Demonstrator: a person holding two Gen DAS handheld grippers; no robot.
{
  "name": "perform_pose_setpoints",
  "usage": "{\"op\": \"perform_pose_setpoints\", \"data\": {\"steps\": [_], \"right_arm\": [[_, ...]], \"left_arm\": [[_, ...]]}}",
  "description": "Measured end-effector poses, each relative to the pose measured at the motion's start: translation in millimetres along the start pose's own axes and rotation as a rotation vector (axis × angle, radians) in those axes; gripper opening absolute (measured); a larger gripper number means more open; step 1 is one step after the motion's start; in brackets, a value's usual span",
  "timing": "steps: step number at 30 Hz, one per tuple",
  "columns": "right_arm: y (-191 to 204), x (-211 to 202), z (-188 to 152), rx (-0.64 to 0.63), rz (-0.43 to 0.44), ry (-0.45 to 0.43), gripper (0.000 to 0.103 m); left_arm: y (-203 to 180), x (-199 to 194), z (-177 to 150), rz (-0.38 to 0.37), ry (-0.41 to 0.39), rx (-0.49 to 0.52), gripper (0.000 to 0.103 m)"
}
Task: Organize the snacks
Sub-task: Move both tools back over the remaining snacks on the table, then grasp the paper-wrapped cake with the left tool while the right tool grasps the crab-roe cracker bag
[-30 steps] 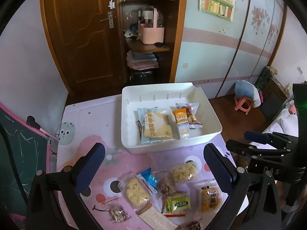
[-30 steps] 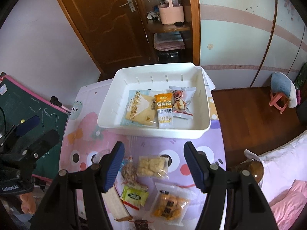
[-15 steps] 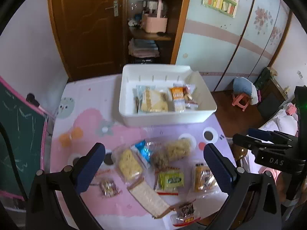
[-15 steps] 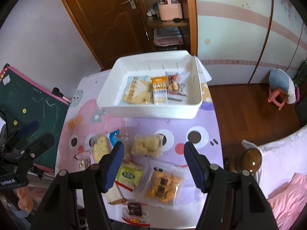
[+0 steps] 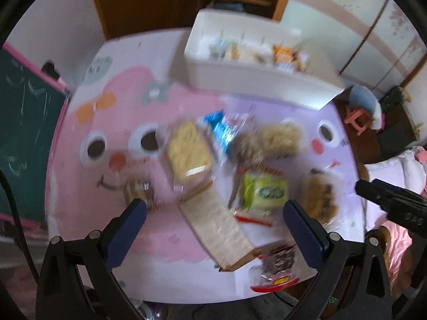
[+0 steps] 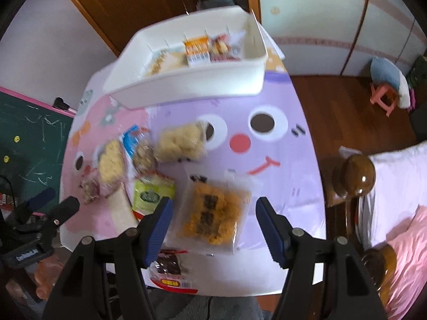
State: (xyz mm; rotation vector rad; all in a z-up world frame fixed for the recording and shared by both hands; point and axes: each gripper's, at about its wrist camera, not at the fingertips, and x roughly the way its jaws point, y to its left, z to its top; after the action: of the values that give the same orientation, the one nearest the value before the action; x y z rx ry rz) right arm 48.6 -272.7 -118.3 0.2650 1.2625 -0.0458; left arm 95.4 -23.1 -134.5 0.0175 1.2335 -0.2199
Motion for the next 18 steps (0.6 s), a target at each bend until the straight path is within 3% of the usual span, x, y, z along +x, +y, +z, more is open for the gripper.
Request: {"op": "perform_pose_setpoints", "data": {"steps": [3, 10, 18], "right_arm": [[-1, 17, -8, 0.016, -0.011, 0.018, 0.065], [10, 48, -16, 0.0, -0.041, 0.05, 0.079], [18, 75, -21, 0.003, -0.116, 0.071, 0.086]], "left_arm": [[6, 30, -14, 0.019, 0.063, -0.044, 0.102], [10, 78, -33, 0.056, 0.149, -0.139, 0.099], [6, 102, -37, 0.097, 0.175, -0.174, 0.099]]}}
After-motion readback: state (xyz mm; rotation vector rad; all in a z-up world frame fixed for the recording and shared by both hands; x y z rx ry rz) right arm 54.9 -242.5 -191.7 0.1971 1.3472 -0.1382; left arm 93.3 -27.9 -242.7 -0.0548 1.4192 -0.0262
